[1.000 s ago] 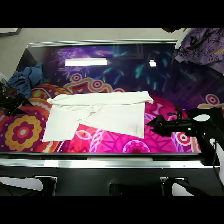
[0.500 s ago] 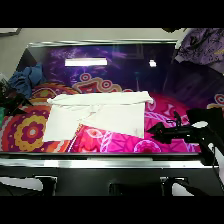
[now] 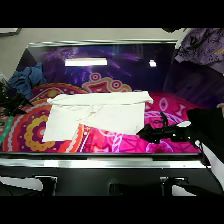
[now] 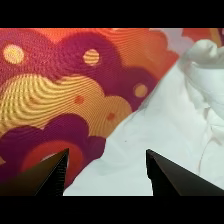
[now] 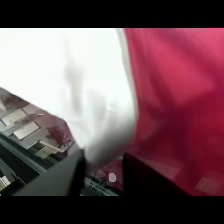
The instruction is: Fold the clothes and pants, and hang the long-sleeved shirts on hangers.
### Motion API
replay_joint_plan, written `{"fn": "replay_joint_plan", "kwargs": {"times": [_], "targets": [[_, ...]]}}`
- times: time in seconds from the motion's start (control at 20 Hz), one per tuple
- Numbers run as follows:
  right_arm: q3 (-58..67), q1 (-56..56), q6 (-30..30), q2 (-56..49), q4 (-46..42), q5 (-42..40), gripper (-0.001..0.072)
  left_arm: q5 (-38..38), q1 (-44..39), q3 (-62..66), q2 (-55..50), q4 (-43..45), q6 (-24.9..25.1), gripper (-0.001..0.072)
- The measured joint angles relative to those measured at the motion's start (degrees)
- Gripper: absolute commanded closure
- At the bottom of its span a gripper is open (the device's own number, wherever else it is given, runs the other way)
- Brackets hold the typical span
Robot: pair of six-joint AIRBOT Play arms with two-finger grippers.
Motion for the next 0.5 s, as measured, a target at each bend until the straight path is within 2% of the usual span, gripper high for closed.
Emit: {"fn": "replay_joint_plan", "kwargs": {"times": [0.1, 0.3, 0.5], "targets": [[0.1, 1.1, 0.0, -0.6, 0.3, -2.0, 0.0673, 0.0, 0.0, -0.5, -0.1, 0.0, 1.2, 0.0174], [2.0, 1.9, -0.2, -1.0, 0.2, -4.2, 0.0682, 1.6, 0.6, -4.3, 0.0, -1.4, 6.3, 0.0174], [5.2, 2.1, 1.4, -0.9, -1.9, -5.5, 0.0682, 7.9, 1.7, -10.5, 0.0, -9.0, 13.6, 0.0174]]}}
